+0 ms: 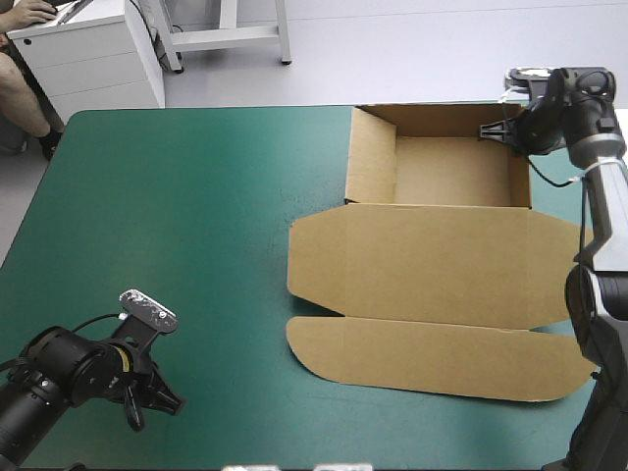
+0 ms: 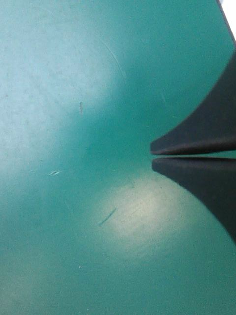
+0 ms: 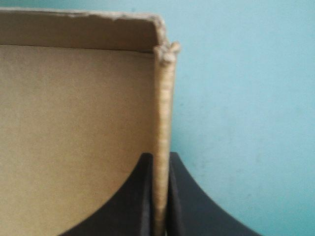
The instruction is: Fold the box
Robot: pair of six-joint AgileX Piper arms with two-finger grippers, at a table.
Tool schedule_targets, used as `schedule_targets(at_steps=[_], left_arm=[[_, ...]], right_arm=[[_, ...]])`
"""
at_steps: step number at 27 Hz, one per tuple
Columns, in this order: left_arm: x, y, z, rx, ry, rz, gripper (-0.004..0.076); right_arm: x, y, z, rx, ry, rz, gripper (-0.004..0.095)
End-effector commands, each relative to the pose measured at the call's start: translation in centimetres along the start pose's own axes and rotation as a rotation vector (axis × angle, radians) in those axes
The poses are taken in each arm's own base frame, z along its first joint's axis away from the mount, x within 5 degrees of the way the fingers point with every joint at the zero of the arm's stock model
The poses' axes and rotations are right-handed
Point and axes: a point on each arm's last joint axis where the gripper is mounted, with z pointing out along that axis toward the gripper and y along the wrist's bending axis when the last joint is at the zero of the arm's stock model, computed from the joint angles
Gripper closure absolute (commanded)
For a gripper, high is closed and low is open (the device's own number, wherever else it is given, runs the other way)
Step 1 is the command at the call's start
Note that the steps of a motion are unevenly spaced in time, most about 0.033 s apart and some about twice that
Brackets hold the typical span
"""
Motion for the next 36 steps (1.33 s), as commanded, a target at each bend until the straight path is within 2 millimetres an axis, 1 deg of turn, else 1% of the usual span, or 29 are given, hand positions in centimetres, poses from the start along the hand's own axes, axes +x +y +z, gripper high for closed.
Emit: schedule_targets(at_steps=[1,2,4,7,8,9,10,11,13,15,16,17,19,22,23,25,28,30,32,33,34,35,36], left_arm=[[-0.4,0.1,-0.6,-0.007,-0.04,-0.003,0.0731],[-0.4,0.1,-0.6,-0.007,-0.04,-0.003,0.0731],[-0.5,0.1,-0.6,-0.007,-0.041,-0.003,0.0731],[-0.5,0.1,-0.6,-0.007,-0.043,-0.003,0.0731],[-0.5,0.1,-0.6,-0.007,-0.043,-0.003,0.0731],[-0.5,0.1,-0.6,-0.007,-0.043,-0.003,0.0731],[-0.5,0.1,-0.6,-0.007,-0.043,-0.003,0.0731],[-0.5,0.1,-0.6,-0.007,-0.045,-0.003,0.0731],[-0.5,0.1,-0.6,-0.007,-0.05,-0.003,0.0731],[-0.6,0.1,-0.6,-0.007,-0.06,-0.003,0.0731],[-0.7,0.1,-0.6,-0.007,-0.062,-0.003,0.0731],[-0.7,0.1,-0.6,-0.007,-0.062,-0.003,0.0731],[-0.7,0.1,-0.7,-0.008,-0.069,-0.003,0.0731],[-0.8,0.1,-0.7,-0.008,-0.08,-0.003,0.0731],[-0.8,0.1,-0.7,-0.008,-0.082,-0.003,0.0731],[-0.9,0.1,-0.7,-0.006,-0.088,-0.004,0.0731],[-1.0,0.1,-0.7,-0.006,-0.098,-0.003,0.0731],[-1.0,0.1,-0.7,-0.006,-0.103,-0.003,0.0731],[-1.1,0.0,-0.7,-0.005,-0.108,-0.004,0.0731],[-1.1,0.0,-0.7,-0.005,-0.111,-0.004,0.0731],[-1.2,0.0,-0.7,-0.005,-0.118,-0.004,0.0731],[-1.2,0.0,-0.7,-0.005,-0.126,-0.004,0.0731],[-1.3,0.0,-0.7,-0.005,-0.134,-0.004,0.0731]], right_arm=[[-0.7,-3.6,-4.1,0.045,-0.119,0.057,0.0928],[-0.6,-4.4,-4.0,0.055,-0.115,0.073,0.0928],[-0.2,-8.4,-4.3,0.136,-0.117,0.134,0.0928],[0.3,-11.3,-4.5,0.179,-0.125,0.188,0.0928],[0.6,-12.6,-4.7,0.197,-0.13,0.212,0.0928],[1.0,-14.3,-5.0,0.218,-0.132,0.248,0.0928],[1.3,-15.2,-5.2,0.231,-0.13,0.267,0.0928],[1.8,-16.6,-5.4,0.249,-0.128,0.297,0.0927],[2.3,-17.9,-5.7,0.266,-0.127,0.317,0.0915],[2.7,-18.9,-5.9,0.281,-0.125,0.338,0.0878],[2.9,-19.4,-6.1,0.286,-0.125,0.35,0.0836],[3.1,-19.7,-6.2,0.29,-0.125,0.36,0.0766],[3.3,-20.2,-6.3,0.29,-0.124,0.374,0.0637],[3.4,-20.2,-6.3,0.261,-0.131,0.391,0.0358],[3.3,-20.2,-6.3,0.254,-0.133,0.391,0.0284],[3.4,-20.0,-6.4,0.252,-0.127,0.386,0.0201],[3.3,-19.6,-6.8,0.221,-0.128,0.376,0.0201],[3.2,-19.2,-7.4,0.196,-0.141,0.367,0.0221],[3.1,-18.6,-8.5,0.166,-0.172,0.344,0.0253],[3.0,-18.3,-9.0,0.149,-0.186,0.332,0.0285],[2.9,-17.9,-9.3,0.127,-0.194,0.311,0.034],[2.9,-17.6,-9.7,0.108,-0.2,0.296,0.0418],[2.9,-17.2,-10.2,0.083,-0.214,0.288,0.0534]])
